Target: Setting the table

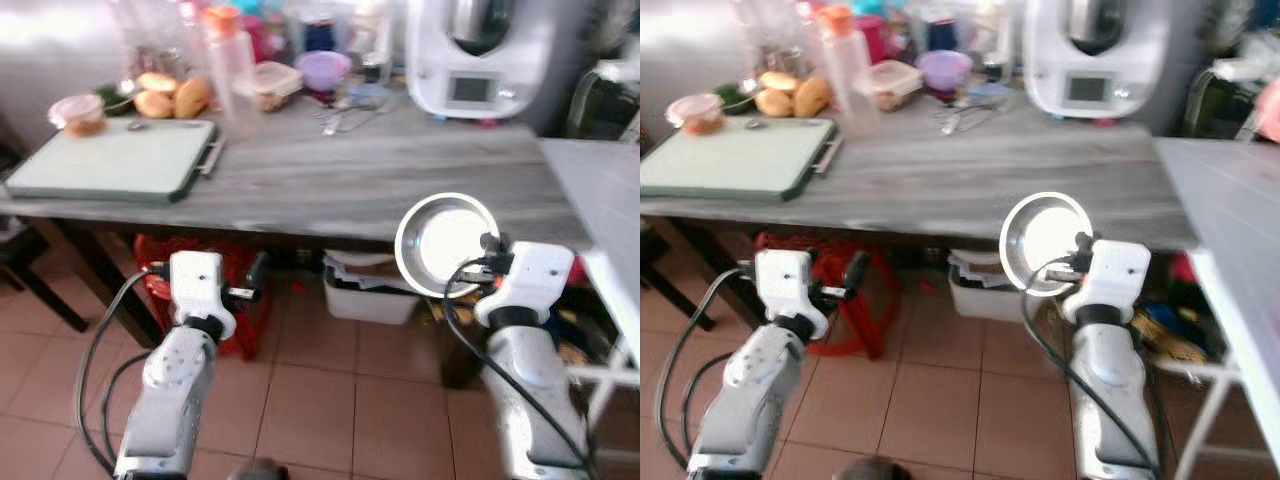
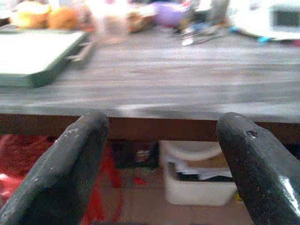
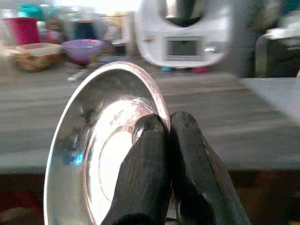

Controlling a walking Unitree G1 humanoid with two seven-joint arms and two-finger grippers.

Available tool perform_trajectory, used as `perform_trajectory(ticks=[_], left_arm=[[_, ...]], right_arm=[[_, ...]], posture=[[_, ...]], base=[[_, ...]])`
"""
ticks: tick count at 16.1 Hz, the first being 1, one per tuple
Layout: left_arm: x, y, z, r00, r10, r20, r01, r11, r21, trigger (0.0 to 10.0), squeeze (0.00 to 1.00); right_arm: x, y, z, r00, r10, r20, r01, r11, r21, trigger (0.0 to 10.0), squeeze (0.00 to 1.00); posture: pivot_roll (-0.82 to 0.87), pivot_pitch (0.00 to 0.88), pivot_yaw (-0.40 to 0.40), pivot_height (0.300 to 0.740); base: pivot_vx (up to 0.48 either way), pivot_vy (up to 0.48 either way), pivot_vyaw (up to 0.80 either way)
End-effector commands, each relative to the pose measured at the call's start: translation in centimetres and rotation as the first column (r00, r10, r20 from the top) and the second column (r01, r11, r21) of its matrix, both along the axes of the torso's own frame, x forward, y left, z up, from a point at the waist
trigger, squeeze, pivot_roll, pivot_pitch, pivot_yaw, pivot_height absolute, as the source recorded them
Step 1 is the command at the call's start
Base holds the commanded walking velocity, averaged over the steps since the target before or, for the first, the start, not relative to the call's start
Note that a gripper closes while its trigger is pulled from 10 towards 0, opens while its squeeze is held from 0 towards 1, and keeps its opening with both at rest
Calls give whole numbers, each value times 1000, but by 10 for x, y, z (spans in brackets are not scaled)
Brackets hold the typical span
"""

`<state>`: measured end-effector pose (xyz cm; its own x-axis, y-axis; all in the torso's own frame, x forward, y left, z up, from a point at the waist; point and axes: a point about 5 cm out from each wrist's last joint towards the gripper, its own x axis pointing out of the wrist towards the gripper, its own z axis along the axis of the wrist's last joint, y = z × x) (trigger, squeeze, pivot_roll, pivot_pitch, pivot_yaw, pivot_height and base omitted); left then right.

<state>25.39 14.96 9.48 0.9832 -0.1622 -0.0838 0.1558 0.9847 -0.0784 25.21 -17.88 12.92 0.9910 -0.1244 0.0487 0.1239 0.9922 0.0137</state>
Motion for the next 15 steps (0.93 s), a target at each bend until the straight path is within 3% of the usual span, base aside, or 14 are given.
perform_trajectory(ticks=[1,4,8,12,15], left_arm=[[3,-2,4,1000,-5,15,5,1000,10,10000,0],[4,-3,3,1000,0,-2,0,1000,11,10000,0],[4,-3,4,1000,6,10,-6,1000,6,10000,0],[3,0,3,1000,14,1,-14,1000,18,10000,0],[3,-1,6,1000,13,19,-13,1000,22,10000,0]], right_arm=[[6,-1,14,999,12,50,-13,1000,20,10000,0],[16,-1,33,993,40,113,-46,997,56,10000,0],[15,-6,20,998,26,62,-31,997,71,10000,0],[18,-7,16,998,36,48,-40,995,93,10000,0],[25,-16,18,998,-22,50,16,993,116,10000,0]], posture=[[-18,0,39,740],[-20,0,40,740],[-15,0,38,740],[-9,0,42,740],[-1,0,43,740]], base=[[386,285,0],[353,326,0],[270,397,0],[0,133,0],[0,0,0]])
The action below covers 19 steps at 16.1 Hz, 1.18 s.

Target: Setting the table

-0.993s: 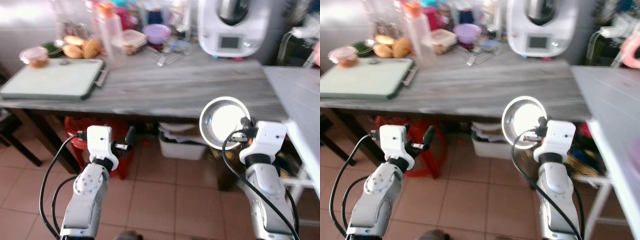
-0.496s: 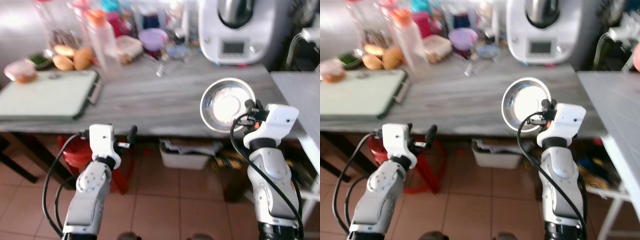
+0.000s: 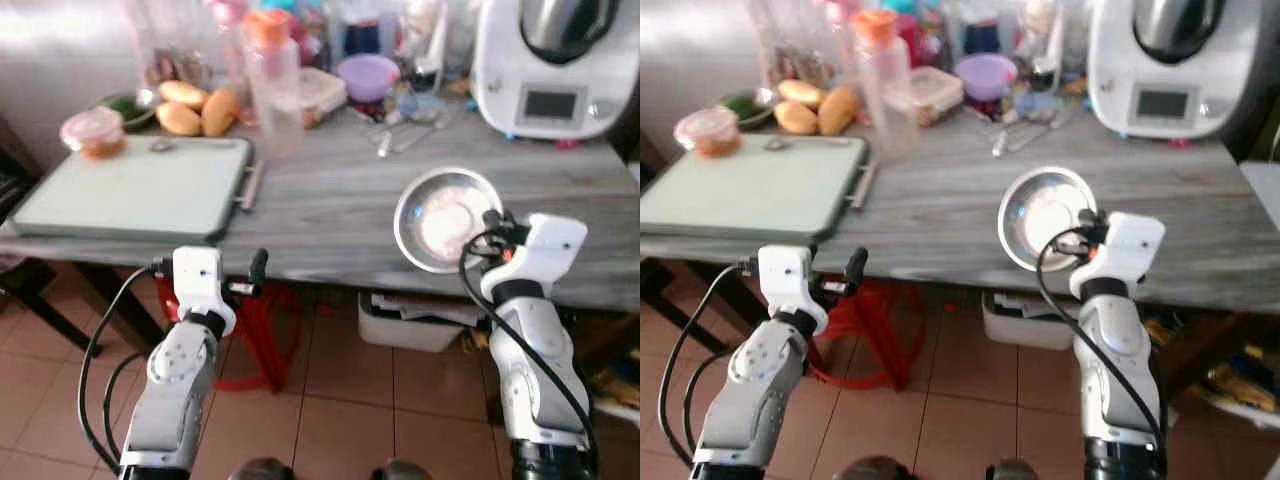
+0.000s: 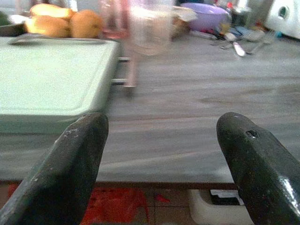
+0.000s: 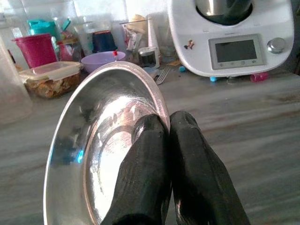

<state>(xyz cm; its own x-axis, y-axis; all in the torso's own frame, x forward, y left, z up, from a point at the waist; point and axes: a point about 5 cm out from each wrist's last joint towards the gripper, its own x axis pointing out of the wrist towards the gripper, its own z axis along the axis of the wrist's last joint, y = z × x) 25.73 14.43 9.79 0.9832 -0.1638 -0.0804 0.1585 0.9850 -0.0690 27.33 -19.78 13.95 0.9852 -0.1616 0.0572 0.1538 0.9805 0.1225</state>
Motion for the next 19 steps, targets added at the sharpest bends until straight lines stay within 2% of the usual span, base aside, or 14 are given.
perform_trajectory(ticks=[1,5,7,11,14,17,19], left_arm=[[0,5,3,1000,16,12,-16,1000,15,10000,0],[-2,6,4,1000,19,8,-19,1000,21,10000,0],[-2,6,5,1000,14,7,-14,1000,27,10000,0],[-5,9,7,1000,4,4,-4,999,41,10000,0],[-8,12,8,1000,-1,-3,1,999,52,10000,0],[-9,14,9,1000,1,-8,0,998,59,10000,0],[-8,12,9,1000,-7,-12,8,998,57,10000,0]], right_arm=[[4,-1,4,999,-31,8,30,999,37,10000,0],[4,-10,-6,995,-94,-38,98,989,111,10000,0],[13,-20,-6,986,-161,-47,167,971,174,10000,0],[30,-23,-11,979,-187,-80,202,945,258,10000,0],[38,-12,-17,976,-176,-125,206,930,303,10000,0],[36,9,-28,974,-135,-181,198,899,392,10000,0],[37,18,-27,977,-113,-178,177,899,401,10000,0]], posture=[[2,0,42,740],[10,0,46,740],[16,0,54,740],[35,17,65,740],[53,31,63,740],[58,33,64,740],[51,29,68,740]], base=[[0,0,0],[0,0,0],[0,0,0],[0,0,0],[0,0,0],[0,0,0],[0,0,0]])
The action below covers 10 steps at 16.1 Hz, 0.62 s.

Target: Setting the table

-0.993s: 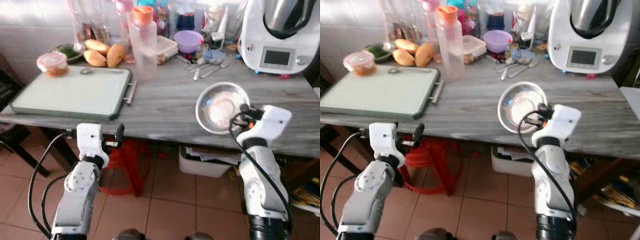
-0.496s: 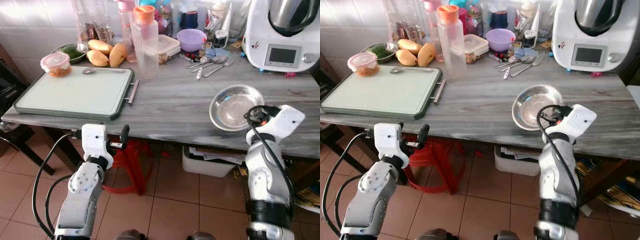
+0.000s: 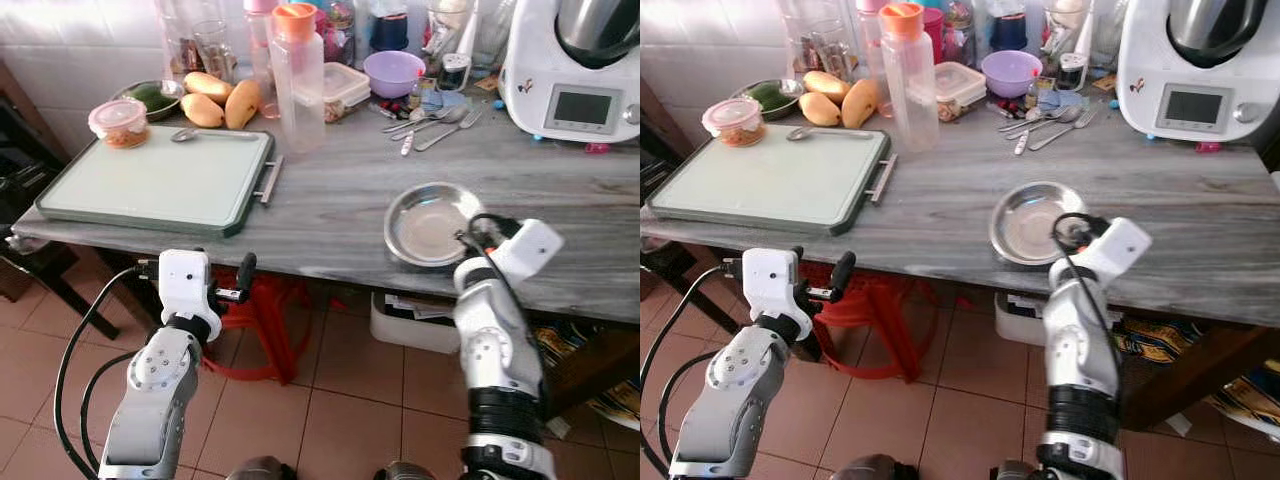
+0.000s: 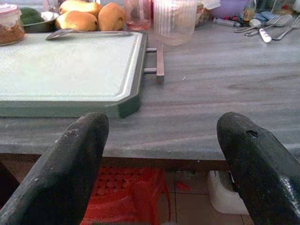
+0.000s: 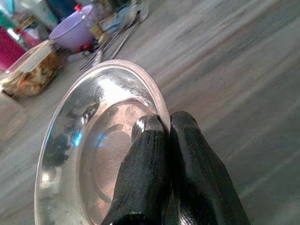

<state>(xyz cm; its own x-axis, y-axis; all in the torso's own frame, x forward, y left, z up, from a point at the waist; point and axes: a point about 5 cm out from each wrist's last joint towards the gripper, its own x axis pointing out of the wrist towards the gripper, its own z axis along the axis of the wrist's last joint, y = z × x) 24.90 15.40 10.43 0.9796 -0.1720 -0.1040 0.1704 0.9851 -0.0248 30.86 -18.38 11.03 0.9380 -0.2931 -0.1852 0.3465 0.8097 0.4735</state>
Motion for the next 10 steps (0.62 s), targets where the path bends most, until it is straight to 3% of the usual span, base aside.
perform_trajectory(ticks=[1,5,7,8,10], left_arm=[[1,1,3,1000,-2,4,2,1000,5,10000,0],[3,-3,4,1000,-12,10,12,1000,-4,10000,0],[3,-3,4,1000,-8,11,8,1000,-5,10000,0],[3,-4,3,1000,-7,11,7,1000,-5,10000,0],[2,-4,3,1000,-6,10,6,1000,-5,10000,0]], right_arm=[[2,5,1,1000,15,-8,-15,1000,15,10000,0],[5,-2,-2,999,-11,-35,13,999,46,10000,0],[5,-4,0,999,-21,-30,22,999,29,10000,47],[6,-5,0,999,-22,-28,23,999,31,10000,1000],[6,-7,-1,999,-28,-33,29,999,36,10000,1000]], posture=[[49,28,68,740],[45,18,61,740],[45,14,58,740],[45,13,56,740],[46,12,56,740]], base=[[0,0,0],[0,0,0],[0,0,0],[0,0,0],[0,0,0]])
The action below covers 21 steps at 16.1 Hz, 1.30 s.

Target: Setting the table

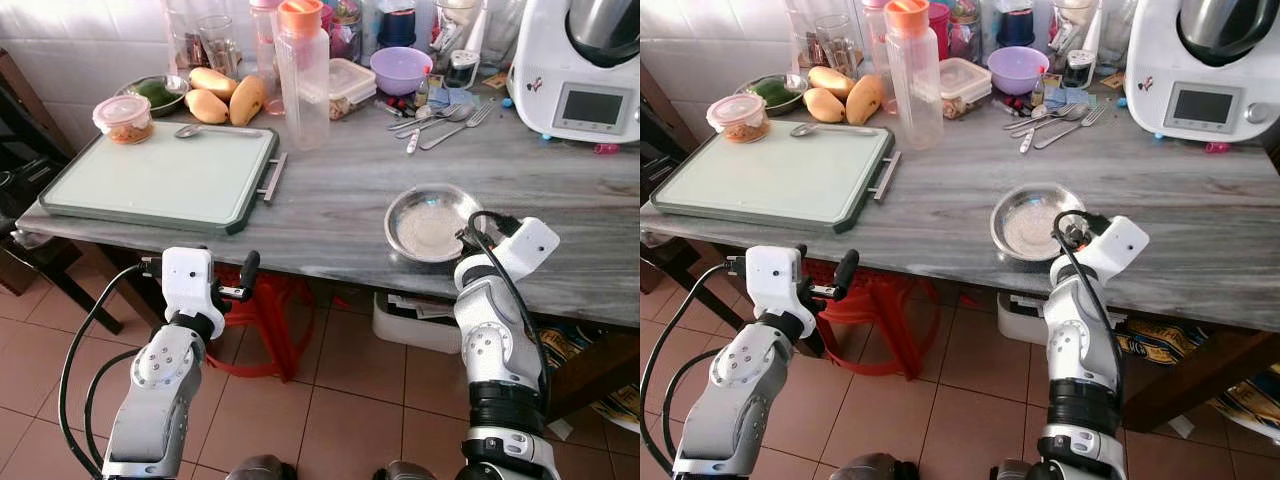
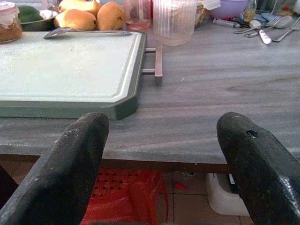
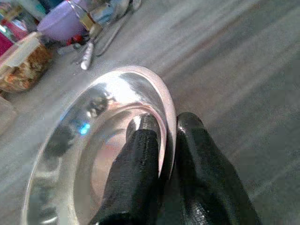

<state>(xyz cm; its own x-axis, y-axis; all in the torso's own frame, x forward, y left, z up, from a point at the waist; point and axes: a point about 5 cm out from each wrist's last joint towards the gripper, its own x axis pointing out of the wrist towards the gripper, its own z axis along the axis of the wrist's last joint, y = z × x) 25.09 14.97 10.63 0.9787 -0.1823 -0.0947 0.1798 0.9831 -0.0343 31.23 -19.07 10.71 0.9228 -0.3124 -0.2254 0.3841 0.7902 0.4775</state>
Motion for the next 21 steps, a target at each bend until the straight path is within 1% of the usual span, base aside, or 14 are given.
perform_trajectory(ticks=[1,4,5,6,8,10,13,14,15,16,17,19,20,21], left_arm=[[0,0,1,1000,2,2,-2,1000,7,10000,0],[1,0,1,1000,-1,-1,1,1000,8,10000,0],[1,0,1,1000,-2,-3,2,1000,8,10000,0],[1,0,1,1000,-3,-3,3,1000,8,10000,0],[1,0,1,1000,-3,-2,3,1000,7,10000,0],[0,-1,0,1000,-2,-4,2,1000,5,10000,0],[-2,2,-2,1000,-3,-16,3,1000,2,10000,0],[-2,2,-3,1000,-7,-18,7,1000,4,10000,0],[-1,3,-4,1000,-7,-18,7,1000,3,10000,0],[-1,2,-4,1000,-6,-17,6,1000,1,10000,0],[0,3,-5,1000,9,-22,-9,1000,-16,10000,0],[1,1,-6,1000,11,-20,-12,999,-35,10000,0],[5,0,-8,1000,17,-11,-17,999,-35,10000,0],[10,2,-7,999,44,0,-44,999,-24,10000,0]], right_arm=[[3,0,2,1000,-2,4,2,1000,17,10000,1000],[3,2,1,1000,28,-4,-28,999,18,10000,1000],[3,6,0,998,60,-8,-60,998,6,10000,1000],[3,7,0,998,66,-9,-66,998,2,10000,1000],[4,15,3,992,124,11,-123,992,-9,10000,1000],[3,15,8,988,151,15,-148,982,-118,10000,1000],[-3,14,10,990,138,24,-133,980,-146,10000,1000],[-7,13,9,991,136,21,-131,980,-150,10000,1000],[-15,11,8,991,136,13,-131,976,-174,10000,1000],[-17,11,7,990,138,15,-133,974,-186,10000,1000],[-22,10,7,988,157,3,-150,952,-266,10000,1000],[-31,11,12,977,213,26,-184,892,-413,10000,1000],[-37,7,22,972,223,74,-148,826,-544,10000,1000],[-39,4,27,974,206,96,-114,809,-576,10000,1000]], posture=[[45,11,57,740],[43,10,59,740],[42,10,58,740],[41,9,58,740],[42,8,57,740],[41,5,58,740],[29,0,63,740],[23,0,60,740],[19,0,59,740],[19,0,58,740],[16,0,60,740],[0,0,66,740],[-14,0,63,740],[-16,0,62,740]], base=[[0,0,0],[0,0,0],[0,0,0],[0,0,0],[0,0,0],[0,0,0],[0,0,0],[0,0,0],[0,0,0],[0,0,0],[0,0,0],[0,0,0],[0,0,0],[0,0,0]])
